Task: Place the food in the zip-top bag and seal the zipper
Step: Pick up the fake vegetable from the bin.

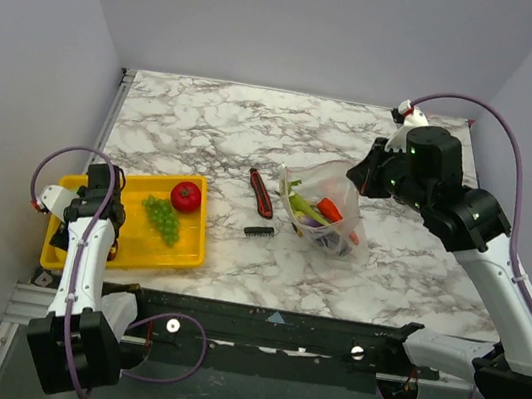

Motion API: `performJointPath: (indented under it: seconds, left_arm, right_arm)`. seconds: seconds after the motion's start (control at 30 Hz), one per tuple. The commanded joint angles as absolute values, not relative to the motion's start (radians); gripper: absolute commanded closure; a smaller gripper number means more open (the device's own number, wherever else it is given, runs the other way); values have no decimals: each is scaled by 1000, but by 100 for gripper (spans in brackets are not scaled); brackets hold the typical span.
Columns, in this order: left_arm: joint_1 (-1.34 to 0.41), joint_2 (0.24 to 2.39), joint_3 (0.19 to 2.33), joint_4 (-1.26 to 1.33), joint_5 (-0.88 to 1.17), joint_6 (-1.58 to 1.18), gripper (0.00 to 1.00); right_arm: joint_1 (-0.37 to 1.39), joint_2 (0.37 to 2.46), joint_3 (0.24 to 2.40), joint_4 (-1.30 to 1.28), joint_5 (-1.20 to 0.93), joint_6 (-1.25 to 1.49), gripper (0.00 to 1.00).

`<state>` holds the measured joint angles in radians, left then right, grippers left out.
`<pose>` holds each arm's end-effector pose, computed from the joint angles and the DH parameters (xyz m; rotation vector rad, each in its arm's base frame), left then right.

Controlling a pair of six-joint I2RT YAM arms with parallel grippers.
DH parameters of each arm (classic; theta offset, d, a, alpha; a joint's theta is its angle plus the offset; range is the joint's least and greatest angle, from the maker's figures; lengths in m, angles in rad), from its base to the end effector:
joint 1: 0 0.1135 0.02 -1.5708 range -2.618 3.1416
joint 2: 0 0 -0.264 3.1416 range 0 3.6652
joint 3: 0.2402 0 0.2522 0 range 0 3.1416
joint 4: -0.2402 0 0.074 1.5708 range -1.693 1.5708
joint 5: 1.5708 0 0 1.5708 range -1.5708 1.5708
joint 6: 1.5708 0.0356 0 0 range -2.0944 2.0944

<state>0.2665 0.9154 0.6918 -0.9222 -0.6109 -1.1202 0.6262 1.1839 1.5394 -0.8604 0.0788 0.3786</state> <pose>0.1430 0.0602 0.2330 -1.7070 1.7914 0.4881 0.1839 0.1296 0.4465 -0.2126 2.1071 0.5282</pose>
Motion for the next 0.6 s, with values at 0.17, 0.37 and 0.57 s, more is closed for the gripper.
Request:
performJointPath:
  seconds: [0.17, 0.37, 0.57]
  left_arm:
    - [340, 988, 598, -857, -561, -1146, 1]
    - [366, 1024, 576, -818, -515, -1131, 8]
    - [365, 1012, 563, -777, -480, -1092, 17]
  right_arm:
    - [623, 1148, 1555, -845, 56, 376, 99]
    - [623, 1152, 1563, -849, 42, 369, 99]
    - [623, 1138, 1532, -833, 52, 380, 99]
